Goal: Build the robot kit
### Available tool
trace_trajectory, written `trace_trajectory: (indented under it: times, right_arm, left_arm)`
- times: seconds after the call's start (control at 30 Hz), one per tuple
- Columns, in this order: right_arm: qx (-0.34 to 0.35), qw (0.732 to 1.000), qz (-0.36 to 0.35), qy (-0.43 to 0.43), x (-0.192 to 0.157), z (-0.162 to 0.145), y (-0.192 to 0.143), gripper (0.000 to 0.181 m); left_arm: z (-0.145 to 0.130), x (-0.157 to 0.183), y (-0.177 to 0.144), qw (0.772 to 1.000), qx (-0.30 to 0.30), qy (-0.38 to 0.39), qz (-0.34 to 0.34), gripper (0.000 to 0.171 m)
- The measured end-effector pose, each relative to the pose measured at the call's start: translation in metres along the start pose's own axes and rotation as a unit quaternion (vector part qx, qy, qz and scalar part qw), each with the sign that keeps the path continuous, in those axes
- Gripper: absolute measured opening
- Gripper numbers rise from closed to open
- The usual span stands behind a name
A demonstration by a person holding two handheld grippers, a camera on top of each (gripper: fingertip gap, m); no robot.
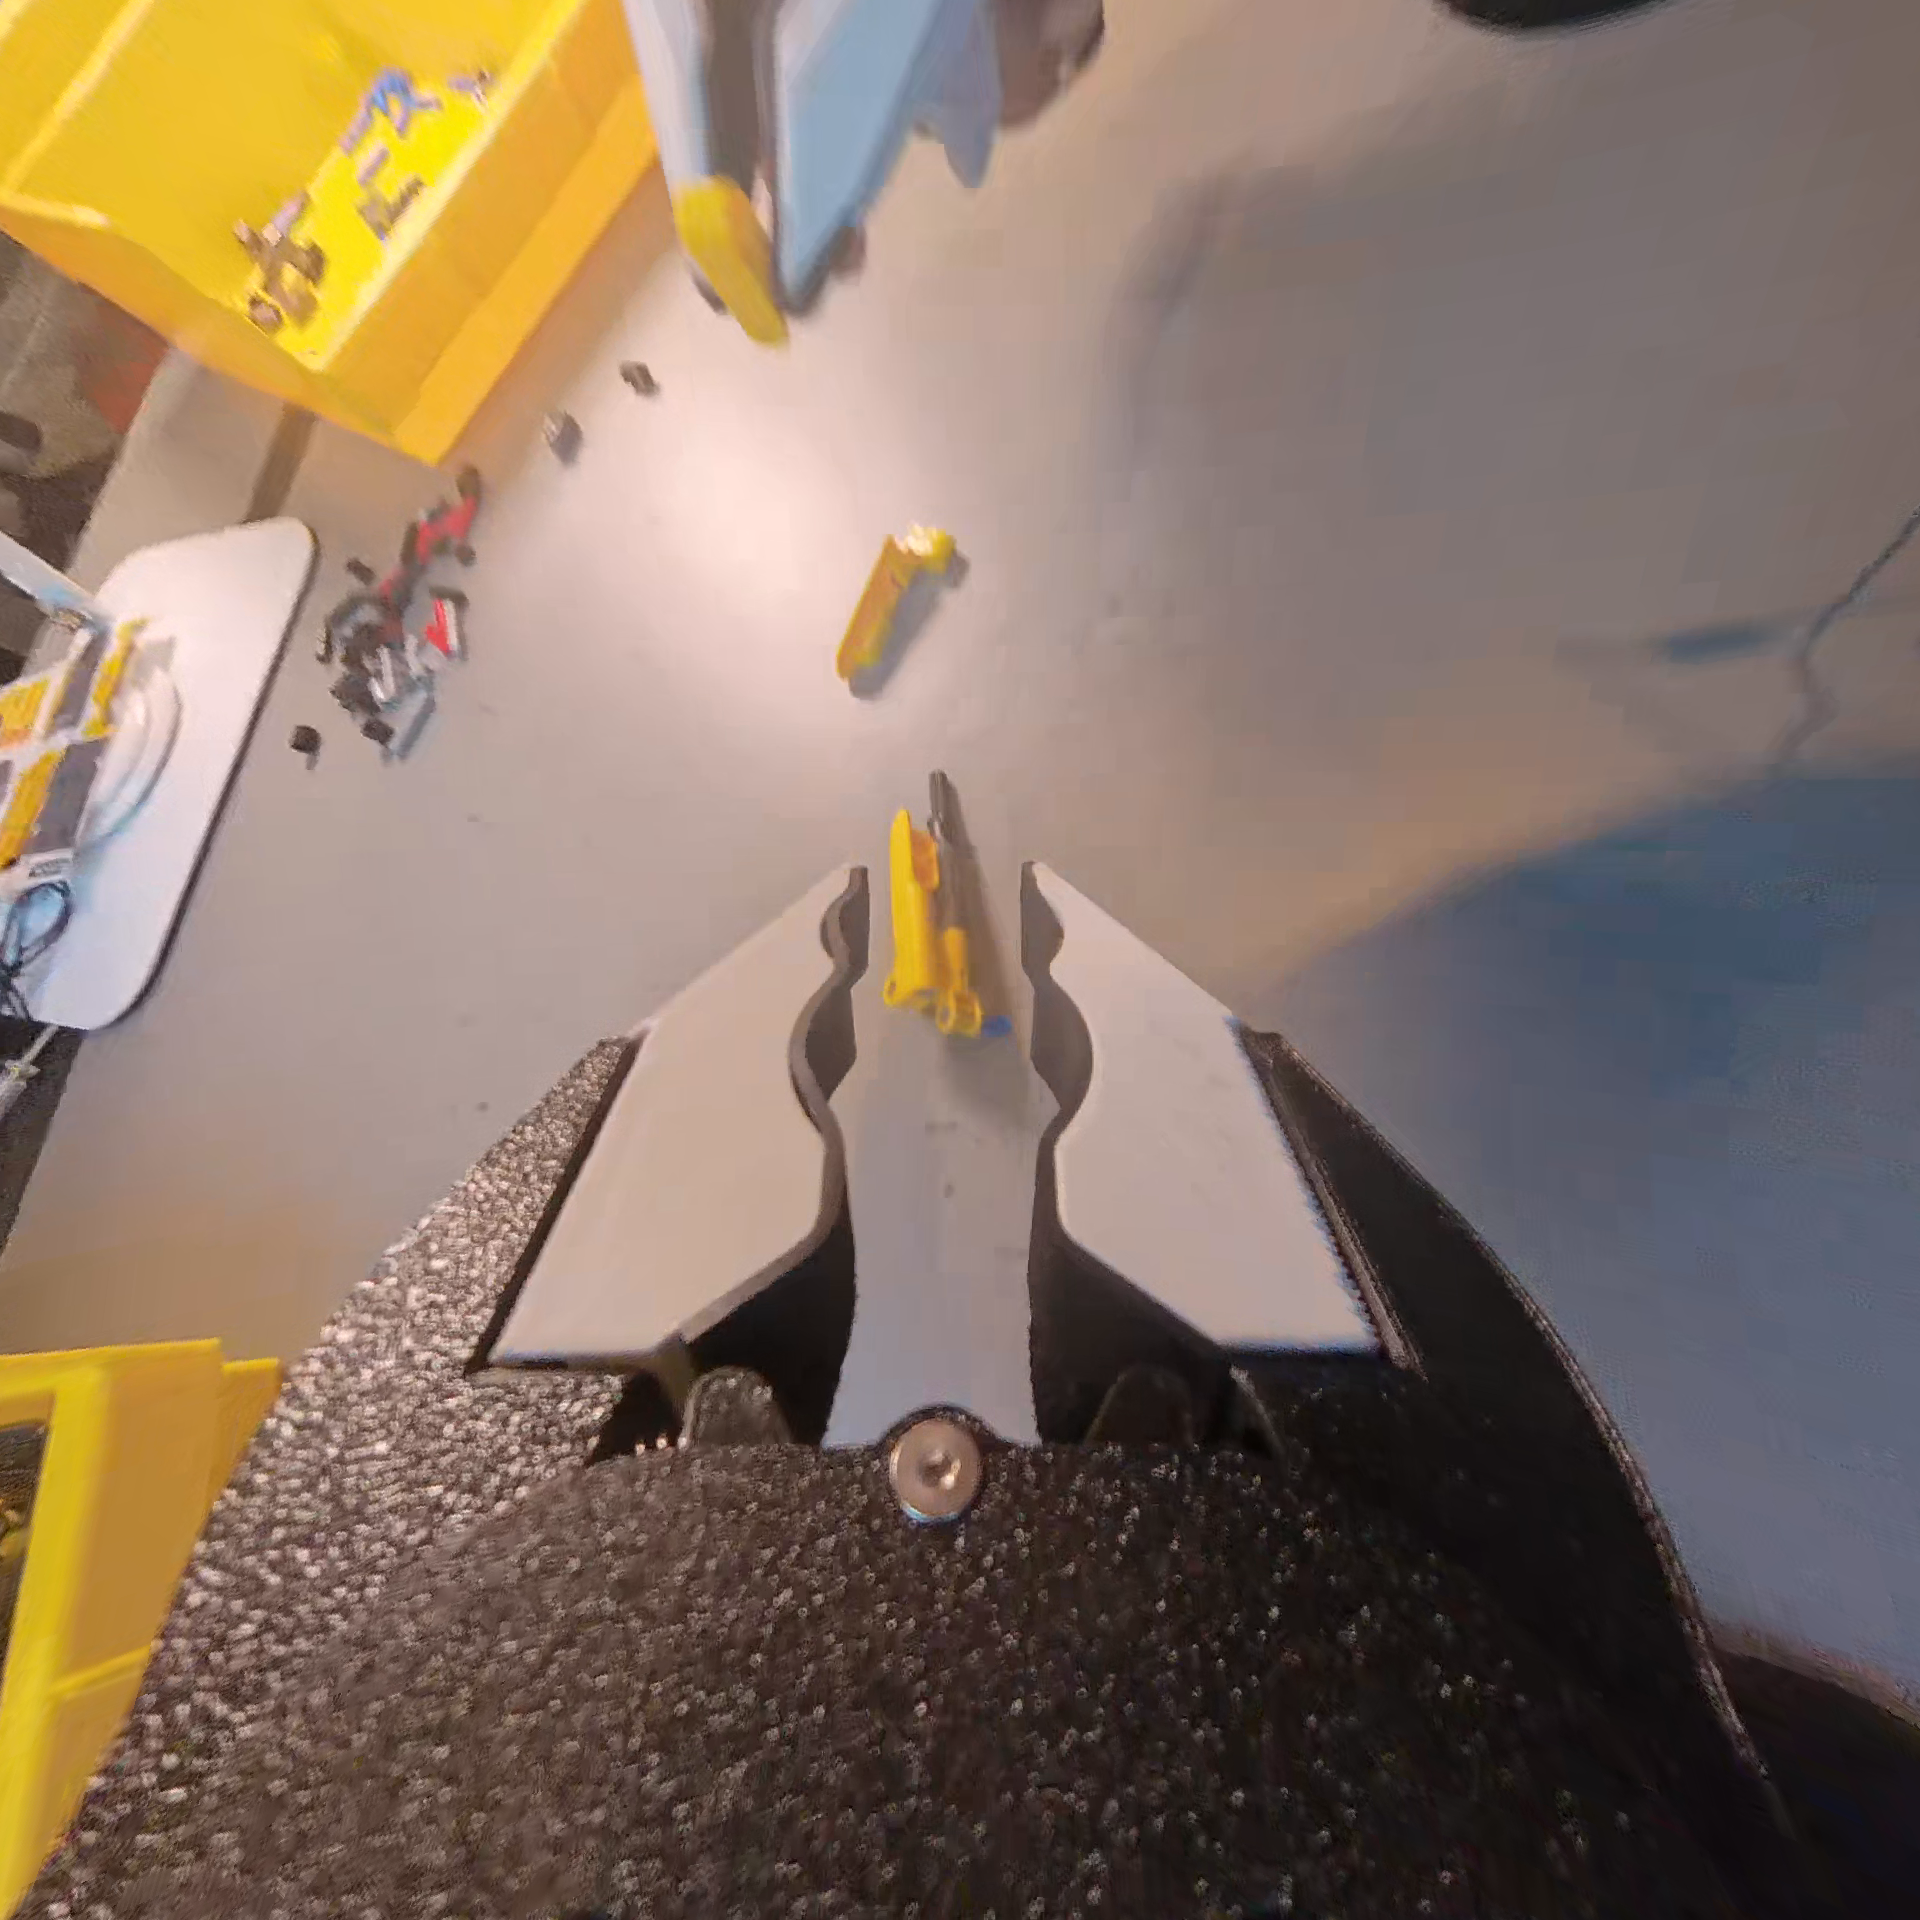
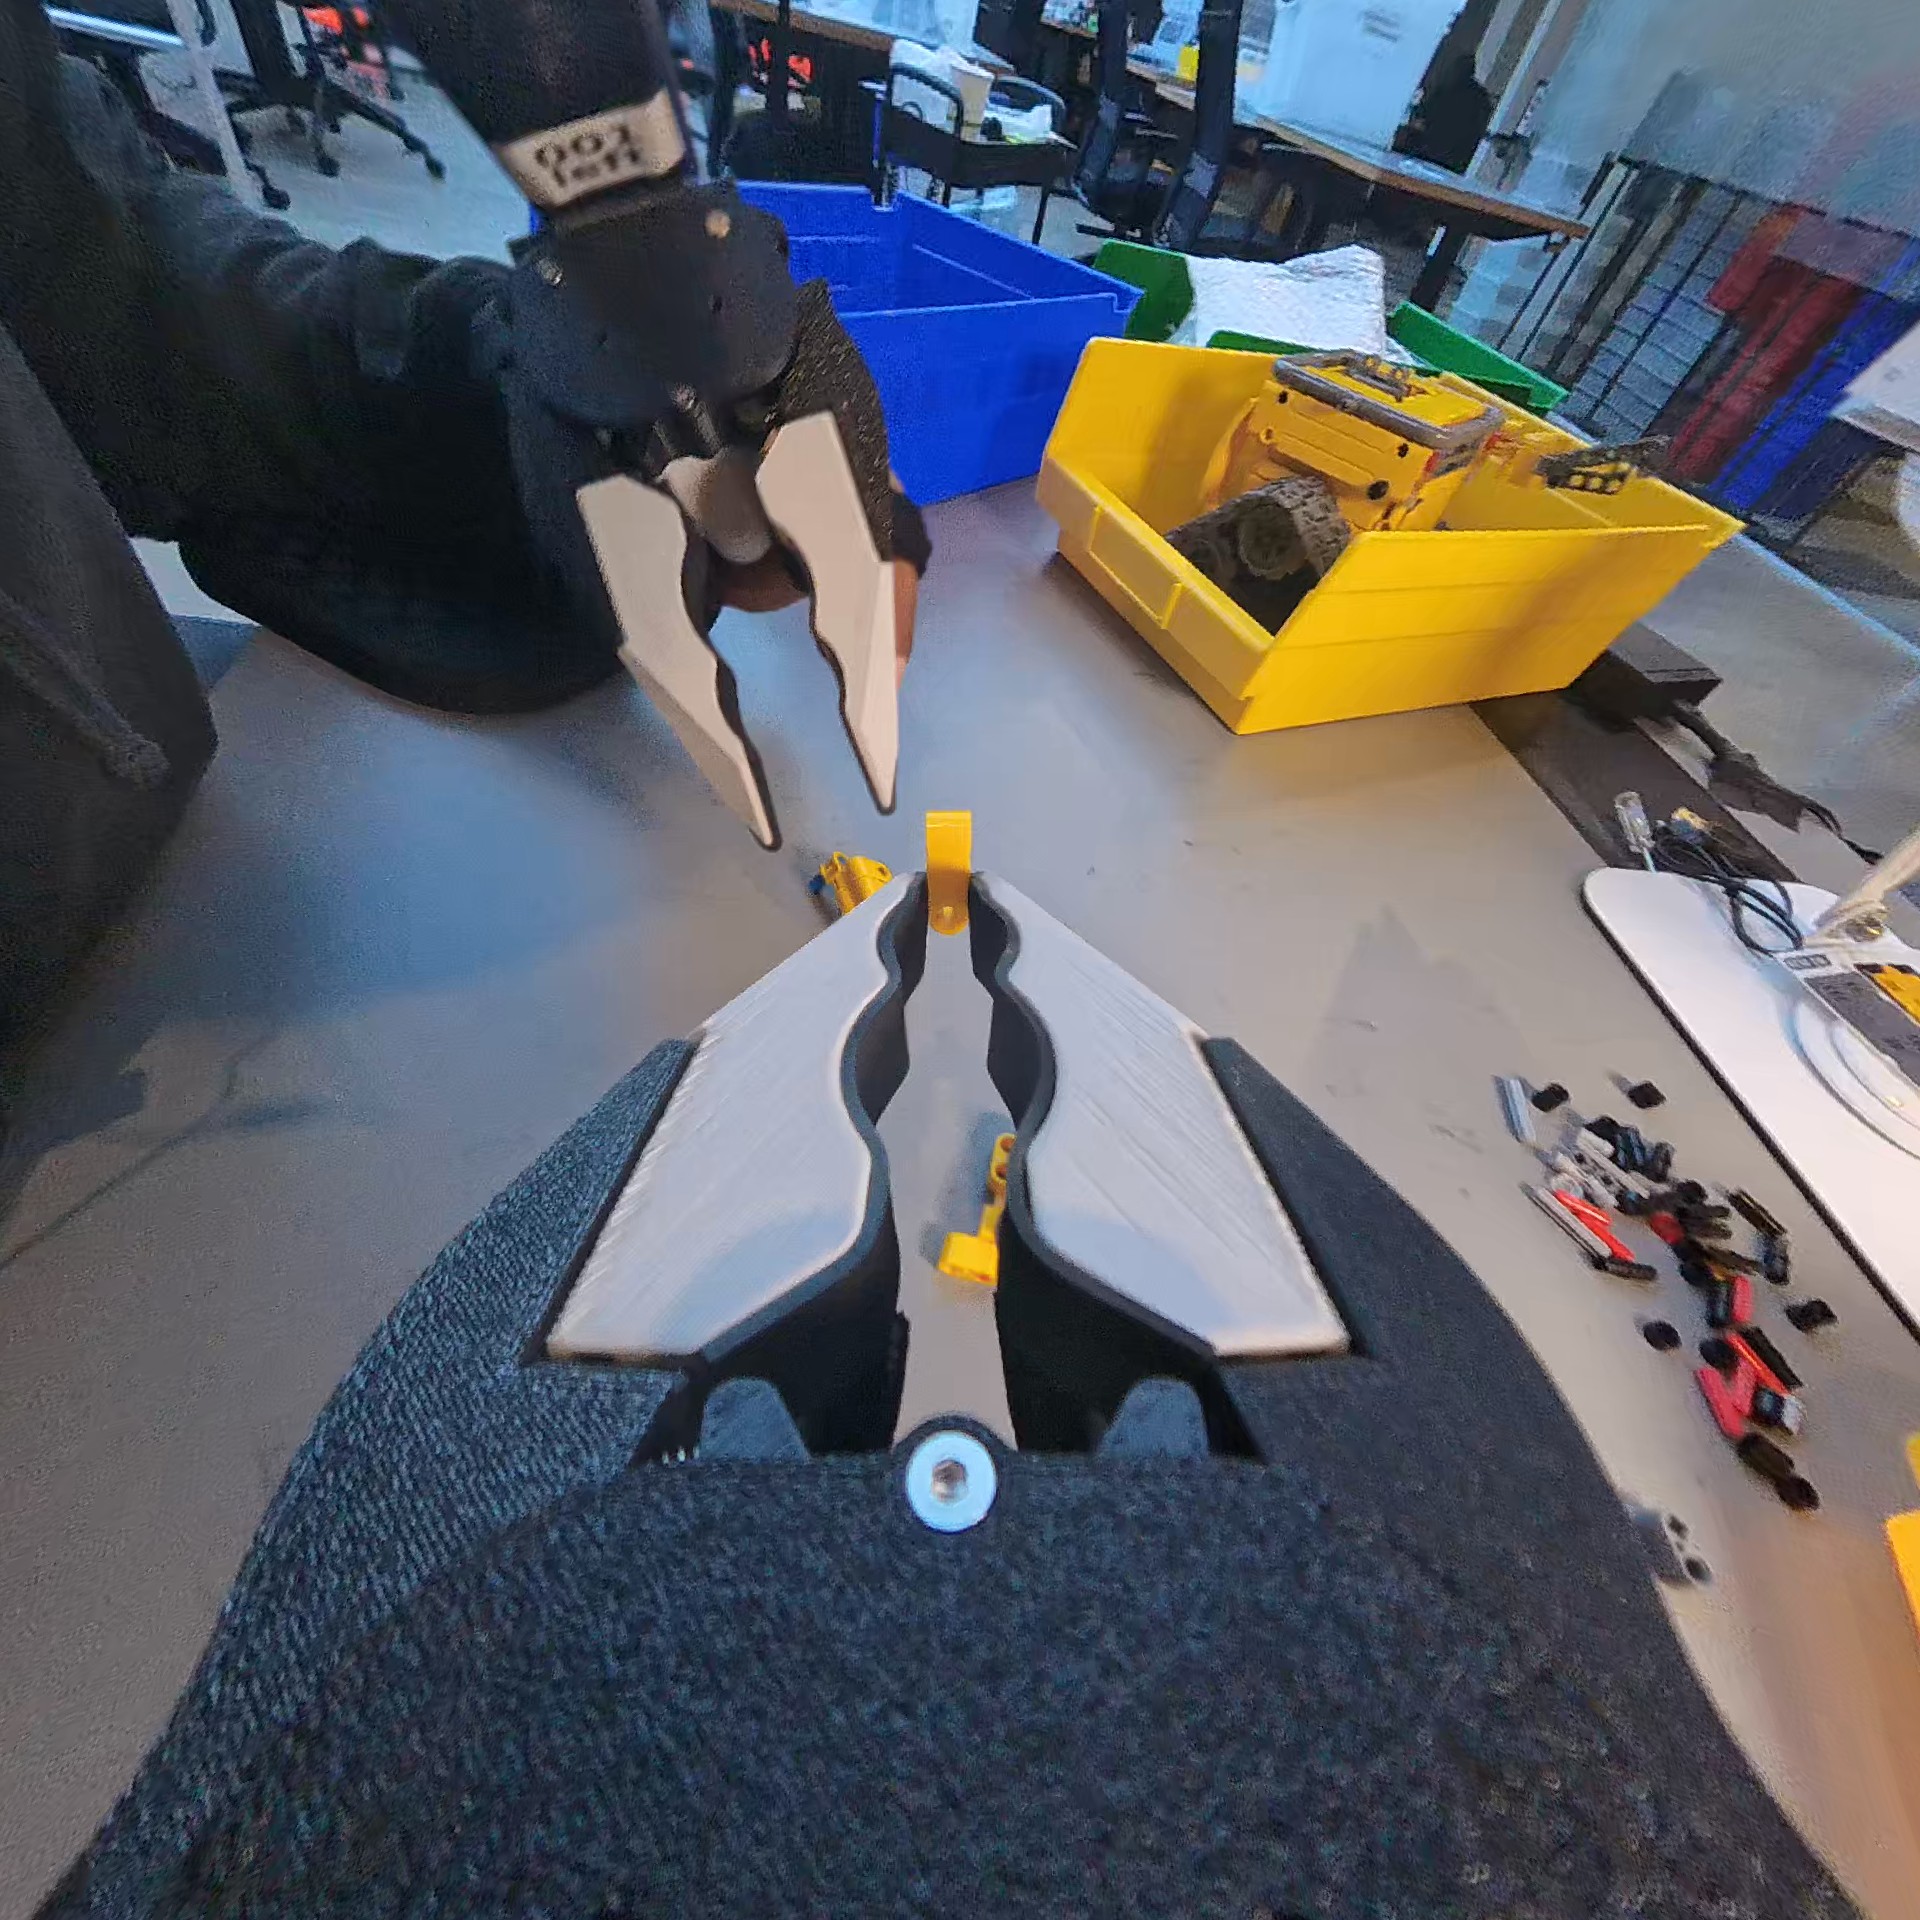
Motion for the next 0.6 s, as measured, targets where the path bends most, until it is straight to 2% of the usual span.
trace_trajectory:
  times: [0.17, 0.27, 0.4, 0.47, 0.53, 0.6]
  right_arm:
    - [-0.002, 1.000, 0.006, 0.005, 0.001, -0.007, -0.003, 0.007]
    - [-0.010, 1.000, 0.014, -0.003, -0.003, -0.010, -0.002, 0.007]
    - [-0.004, 1.000, 0.019, 0.014, -0.001, -0.011, -0.004, 0.007]
    - [0.000, 1.000, 0.019, 0.017, 0.000, -0.013, -0.004, 0.007]
    - [0.023, 0.999, 0.031, 0.031, -0.001, -0.010, -0.005, 0.007]
    - [0.057, 0.995, 0.057, 0.059, -0.004, -0.002, -0.008, 0.007]
  left_arm:
    - [-0.025, 0.000, 0.022, 0.997, -0.071, -0.011, -0.011, 0.035]
    - [-0.029, 0.002, 0.027, 0.996, -0.079, -0.030, -0.037, 0.015]
    - [-0.031, -0.002, 0.029, 0.991, -0.074, -0.094, -0.059, 0.014]
    - [-0.018, 0.003, 0.027, 0.980, -0.024, -0.165, -0.108, 0.014]
    - [0.008, 0.001, 0.017, 0.952, 0.063, -0.250, -0.165, 0.015]
    - [0.029, -0.004, 0.006, 0.930, 0.126, -0.286, -0.194, 0.015]
Point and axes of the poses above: each gripper's, where its closed fingertips meet, y out along the fingers, z out of its top, x = y × z across the jaws, the point moved 1 cm from there along -y, back along the fingers, and after that the axes turned 4 degrees about y, right-handed, at the moved point
